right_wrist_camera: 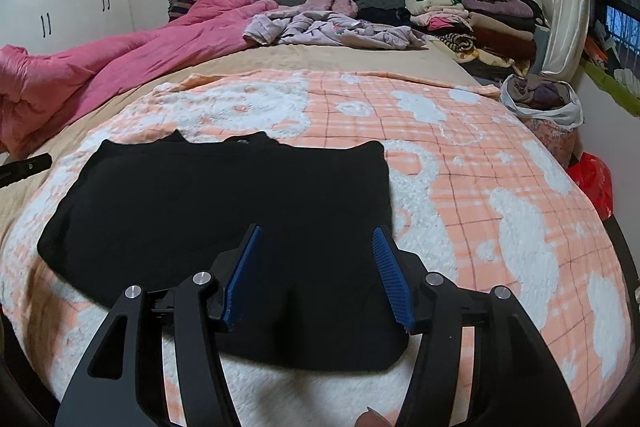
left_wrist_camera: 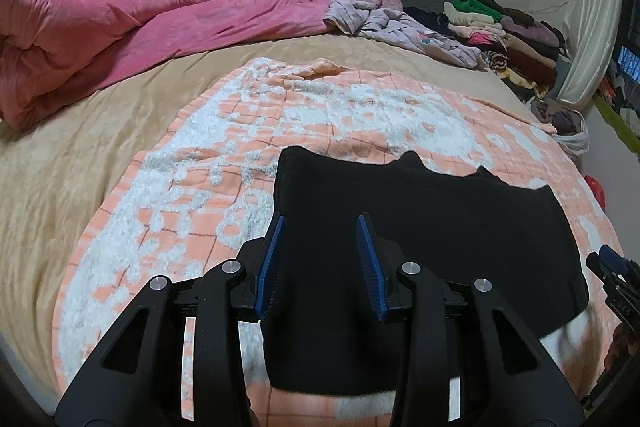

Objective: Fold small clothes
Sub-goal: 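Open the left tool and release the folded sweatshirt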

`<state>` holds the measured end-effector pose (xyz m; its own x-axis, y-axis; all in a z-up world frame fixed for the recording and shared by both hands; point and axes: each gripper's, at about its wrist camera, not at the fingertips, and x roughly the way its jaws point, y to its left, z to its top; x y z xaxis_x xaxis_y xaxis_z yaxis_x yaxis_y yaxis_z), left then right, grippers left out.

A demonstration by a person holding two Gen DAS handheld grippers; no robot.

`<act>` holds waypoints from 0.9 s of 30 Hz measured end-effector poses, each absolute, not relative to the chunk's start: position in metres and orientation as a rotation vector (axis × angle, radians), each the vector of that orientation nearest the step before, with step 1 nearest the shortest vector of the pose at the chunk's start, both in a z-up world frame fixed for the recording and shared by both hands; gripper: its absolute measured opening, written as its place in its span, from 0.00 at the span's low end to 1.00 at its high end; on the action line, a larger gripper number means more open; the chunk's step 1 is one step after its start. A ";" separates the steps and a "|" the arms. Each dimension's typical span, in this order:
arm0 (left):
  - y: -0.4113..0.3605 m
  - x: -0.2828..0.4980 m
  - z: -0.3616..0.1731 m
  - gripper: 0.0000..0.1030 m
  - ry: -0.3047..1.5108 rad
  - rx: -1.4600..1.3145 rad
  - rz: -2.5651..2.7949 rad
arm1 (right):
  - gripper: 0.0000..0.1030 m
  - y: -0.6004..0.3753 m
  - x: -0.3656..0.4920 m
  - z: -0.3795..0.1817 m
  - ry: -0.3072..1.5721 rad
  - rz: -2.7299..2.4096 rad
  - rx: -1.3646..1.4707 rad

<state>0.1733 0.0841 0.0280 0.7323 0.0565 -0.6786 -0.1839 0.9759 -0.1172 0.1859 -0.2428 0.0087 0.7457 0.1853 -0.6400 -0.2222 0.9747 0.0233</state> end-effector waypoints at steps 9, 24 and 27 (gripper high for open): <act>0.073 0.161 0.018 0.28 0.764 -0.165 0.098 | 0.54 -0.228 0.170 0.006 0.710 0.254 -0.069; 0.066 0.154 -0.037 0.29 0.887 -0.122 0.079 | 0.56 -0.243 0.182 -0.046 0.901 0.169 -0.066; 0.066 0.152 -0.034 0.29 0.890 -0.128 0.077 | 0.57 -0.240 0.179 -0.048 0.895 0.165 -0.076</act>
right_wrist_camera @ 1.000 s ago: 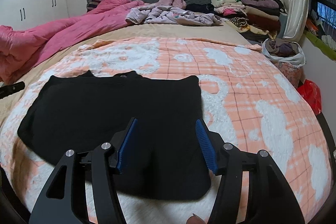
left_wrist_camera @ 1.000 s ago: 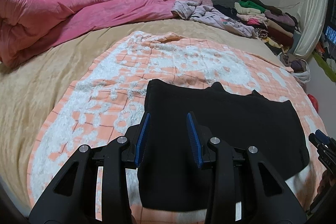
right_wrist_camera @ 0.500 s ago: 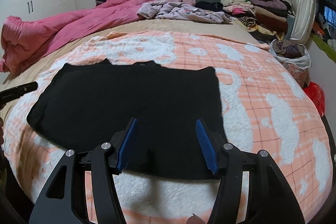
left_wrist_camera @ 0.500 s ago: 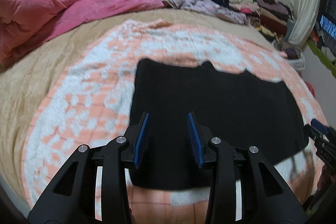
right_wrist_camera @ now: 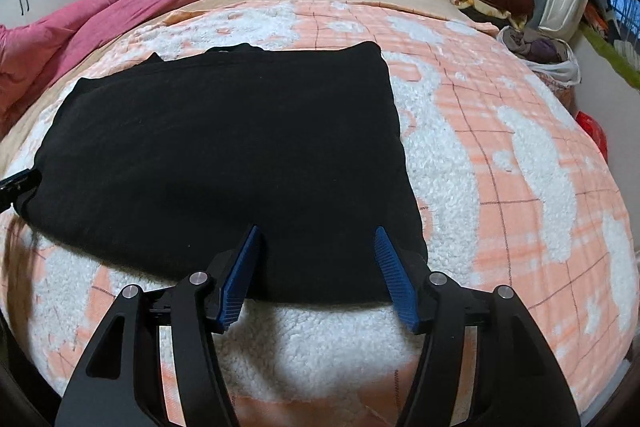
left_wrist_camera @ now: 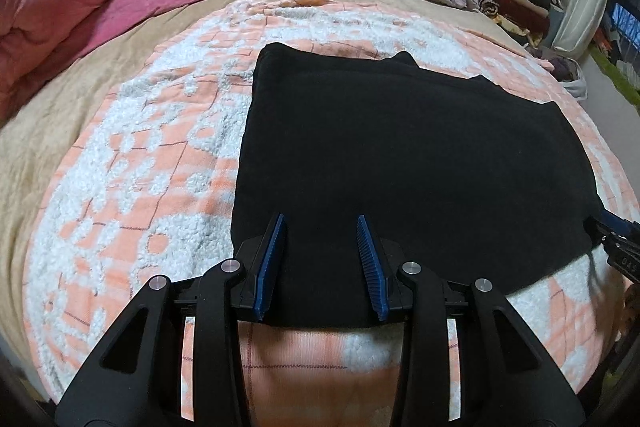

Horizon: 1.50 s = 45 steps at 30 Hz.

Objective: Fold small clothes

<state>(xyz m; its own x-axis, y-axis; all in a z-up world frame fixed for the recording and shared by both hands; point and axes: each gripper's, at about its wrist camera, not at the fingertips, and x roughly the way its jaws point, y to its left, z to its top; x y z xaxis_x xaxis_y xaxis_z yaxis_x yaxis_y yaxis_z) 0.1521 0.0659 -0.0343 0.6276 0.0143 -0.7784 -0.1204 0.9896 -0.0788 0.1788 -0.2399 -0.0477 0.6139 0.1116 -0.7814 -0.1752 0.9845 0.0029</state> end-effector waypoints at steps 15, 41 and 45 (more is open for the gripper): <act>0.071 0.135 -0.012 0.51 0.860 -0.162 0.053 | 0.88 -0.220 0.144 -0.006 0.768 0.247 -0.054; 0.121 0.124 0.012 0.86 0.780 -0.213 0.112 | 0.95 -0.129 0.106 0.034 0.622 0.414 -0.165; 0.133 0.130 0.009 0.87 0.782 -0.222 0.127 | 0.95 -0.105 0.104 0.030 0.622 0.443 -0.200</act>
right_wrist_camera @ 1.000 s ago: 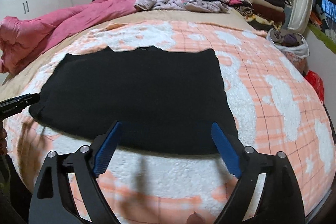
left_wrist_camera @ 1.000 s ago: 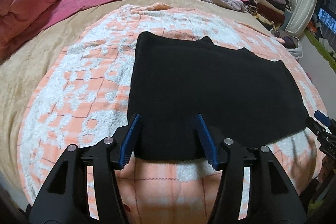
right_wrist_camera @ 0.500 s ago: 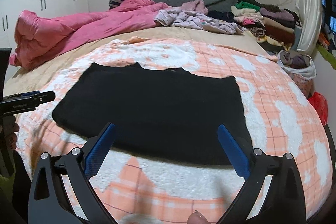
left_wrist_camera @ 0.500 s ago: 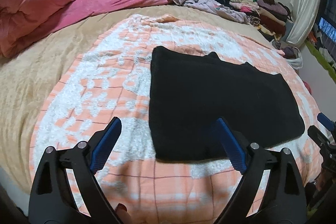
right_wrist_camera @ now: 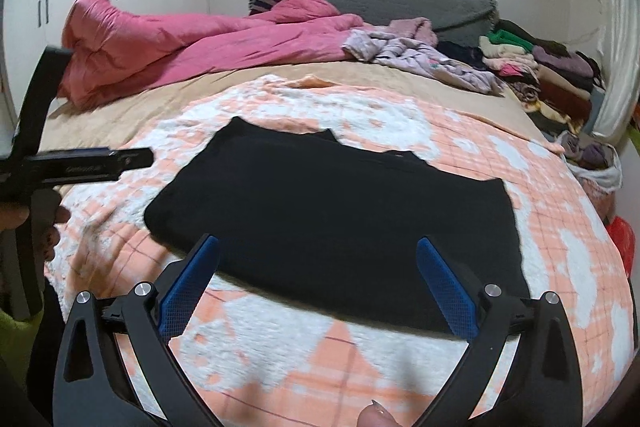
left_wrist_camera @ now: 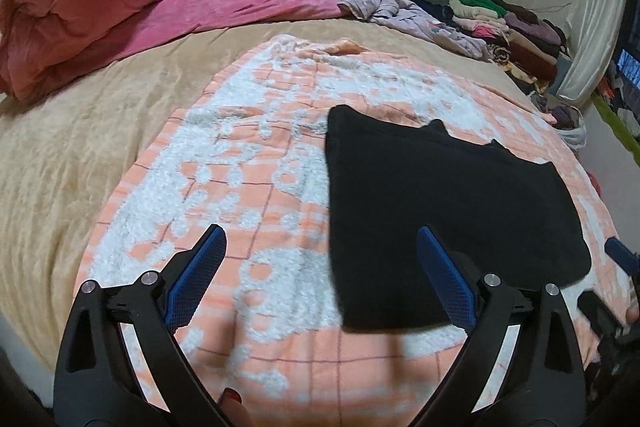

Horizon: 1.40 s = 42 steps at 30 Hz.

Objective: Fold small clothes

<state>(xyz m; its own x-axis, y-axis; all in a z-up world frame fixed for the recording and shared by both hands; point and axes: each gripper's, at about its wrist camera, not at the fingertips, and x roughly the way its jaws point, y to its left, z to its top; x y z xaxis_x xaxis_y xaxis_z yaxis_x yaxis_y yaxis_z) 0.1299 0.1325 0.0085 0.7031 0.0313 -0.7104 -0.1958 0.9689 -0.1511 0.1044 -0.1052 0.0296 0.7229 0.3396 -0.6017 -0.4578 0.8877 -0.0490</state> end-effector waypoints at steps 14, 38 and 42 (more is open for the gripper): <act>0.170 0.151 -0.012 0.90 0.820 -0.254 0.181 | 0.95 -0.026 0.102 -0.005 0.664 0.552 -0.340; 0.175 0.217 -0.033 0.90 0.910 -0.327 0.097 | 0.95 0.028 0.142 -0.057 0.690 0.492 -0.525; 0.171 0.233 -0.035 0.90 0.938 -0.353 0.070 | 0.94 0.037 0.144 -0.056 0.629 0.450 -0.563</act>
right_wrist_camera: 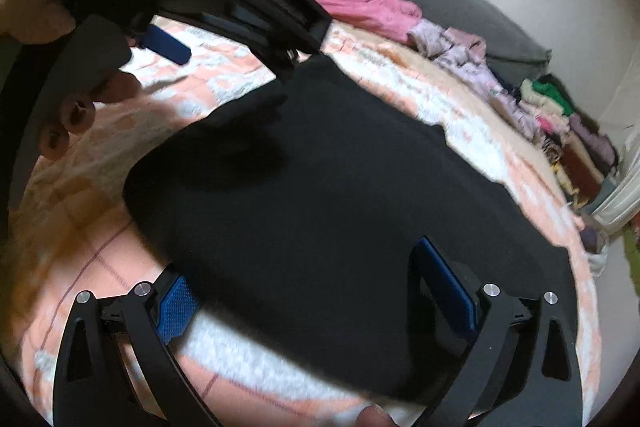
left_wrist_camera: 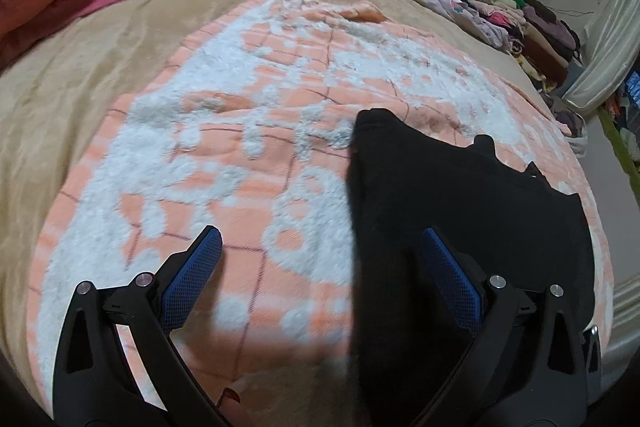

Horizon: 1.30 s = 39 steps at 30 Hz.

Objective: Fold small clothes
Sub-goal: 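Move both tools to one long edge of the black sweatshirt and grasp it, then lift the grasped edge with both tools and fold it over the other half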

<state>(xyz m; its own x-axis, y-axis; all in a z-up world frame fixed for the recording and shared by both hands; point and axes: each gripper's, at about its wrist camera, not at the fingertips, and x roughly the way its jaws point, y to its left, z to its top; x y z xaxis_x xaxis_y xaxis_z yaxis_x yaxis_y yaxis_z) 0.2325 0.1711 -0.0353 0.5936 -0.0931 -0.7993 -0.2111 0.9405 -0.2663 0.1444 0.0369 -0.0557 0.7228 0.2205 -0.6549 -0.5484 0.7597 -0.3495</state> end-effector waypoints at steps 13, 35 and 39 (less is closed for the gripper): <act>0.154 0.254 -0.034 0.87 0.992 -0.517 -0.066 | 0.09 0.004 0.127 -0.021 0.492 0.547 -0.413; 0.013 0.275 0.049 0.17 0.883 -0.329 -0.181 | 0.07 -0.118 0.130 0.025 0.462 0.452 -0.062; -0.023 0.282 0.054 0.17 0.885 -0.307 -0.212 | 0.06 -0.146 0.129 0.025 0.472 0.421 -0.009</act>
<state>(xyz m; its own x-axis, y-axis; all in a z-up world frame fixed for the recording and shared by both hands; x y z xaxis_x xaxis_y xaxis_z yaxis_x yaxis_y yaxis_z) 0.2821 -0.0229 0.0535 0.6168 -0.3066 -0.7250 0.0548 0.9355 -0.3490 0.1290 -0.1456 0.0251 0.8063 0.3914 -0.4434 -0.3955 0.9142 0.0878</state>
